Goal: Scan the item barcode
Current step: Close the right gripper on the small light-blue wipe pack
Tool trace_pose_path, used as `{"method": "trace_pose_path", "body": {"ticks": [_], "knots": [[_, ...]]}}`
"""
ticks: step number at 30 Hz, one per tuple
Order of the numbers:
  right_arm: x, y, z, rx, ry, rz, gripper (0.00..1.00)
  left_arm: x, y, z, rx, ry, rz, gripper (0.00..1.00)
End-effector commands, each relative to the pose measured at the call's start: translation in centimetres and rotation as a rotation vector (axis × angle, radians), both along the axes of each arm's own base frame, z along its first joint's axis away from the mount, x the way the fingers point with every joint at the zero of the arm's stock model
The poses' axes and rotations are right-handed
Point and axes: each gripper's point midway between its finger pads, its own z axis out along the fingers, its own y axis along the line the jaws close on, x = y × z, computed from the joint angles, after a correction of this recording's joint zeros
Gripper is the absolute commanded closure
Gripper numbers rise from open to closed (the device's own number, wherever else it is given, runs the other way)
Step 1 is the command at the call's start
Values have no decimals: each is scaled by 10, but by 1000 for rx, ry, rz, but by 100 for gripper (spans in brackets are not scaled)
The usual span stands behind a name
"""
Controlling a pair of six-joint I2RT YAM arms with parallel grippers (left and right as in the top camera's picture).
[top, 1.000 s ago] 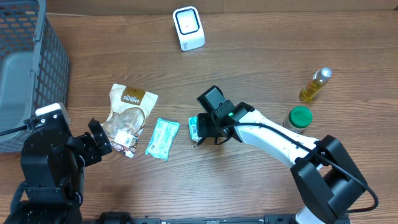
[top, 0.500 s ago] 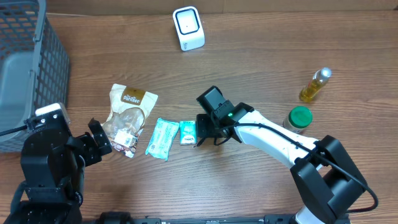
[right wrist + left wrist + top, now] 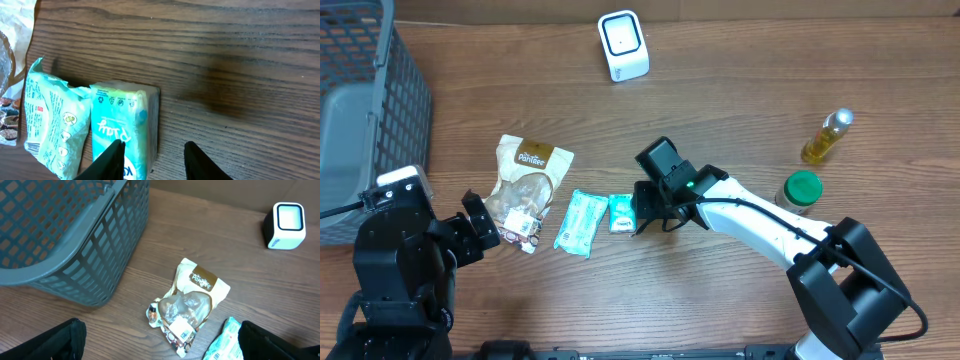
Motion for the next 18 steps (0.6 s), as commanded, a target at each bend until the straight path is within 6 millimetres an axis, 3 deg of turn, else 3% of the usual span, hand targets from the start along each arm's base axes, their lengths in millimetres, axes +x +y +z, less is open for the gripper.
{"method": "trace_pose_path", "body": {"ticks": [1, 18], "knots": [[-2, 1, -1, -7, -4, 7, 64, -1, 3, 3, 4, -11, 15, 0], [-17, 8, -18, 70, 22, 45, 62, -1, 3, 3, 4, -11, 15, 0]]}}
